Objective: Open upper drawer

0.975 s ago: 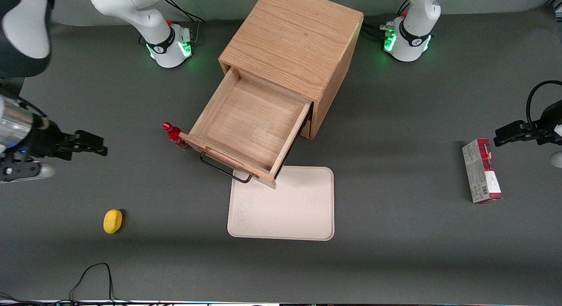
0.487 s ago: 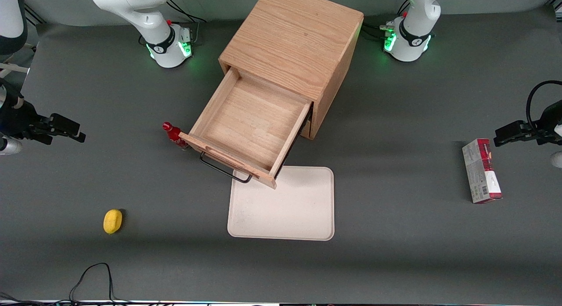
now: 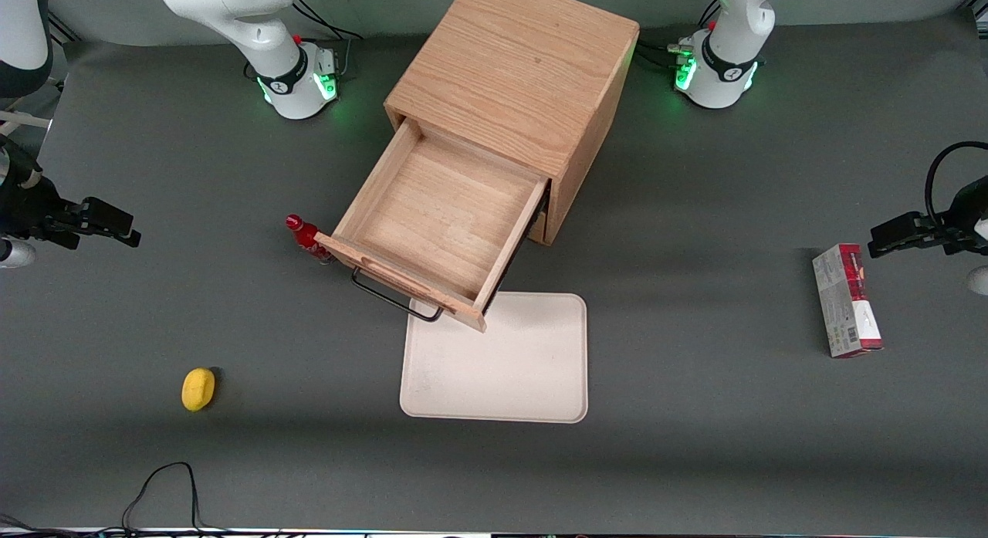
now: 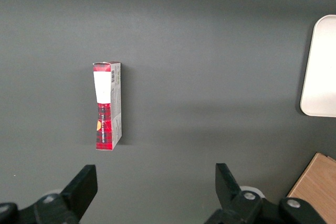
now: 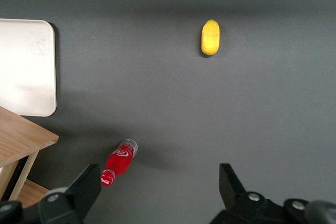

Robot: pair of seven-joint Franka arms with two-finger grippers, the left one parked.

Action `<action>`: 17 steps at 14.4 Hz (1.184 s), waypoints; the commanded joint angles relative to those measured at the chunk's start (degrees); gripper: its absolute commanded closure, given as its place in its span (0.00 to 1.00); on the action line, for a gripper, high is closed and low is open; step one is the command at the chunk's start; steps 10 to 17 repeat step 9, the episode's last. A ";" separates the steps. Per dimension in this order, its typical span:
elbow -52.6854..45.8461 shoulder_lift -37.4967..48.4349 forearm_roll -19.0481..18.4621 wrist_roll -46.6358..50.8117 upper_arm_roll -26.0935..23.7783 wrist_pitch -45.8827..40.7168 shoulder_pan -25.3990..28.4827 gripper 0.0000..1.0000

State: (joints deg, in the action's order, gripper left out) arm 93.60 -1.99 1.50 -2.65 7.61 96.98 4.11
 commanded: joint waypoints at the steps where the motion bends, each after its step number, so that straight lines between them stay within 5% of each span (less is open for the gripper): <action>1: -0.53 0.23 -2.37 0.98 -0.84 0.58 -0.50 0.00; 17: -0.61 0.23 -2.38 1.25 -0.75 -2.05 -0.41 0.00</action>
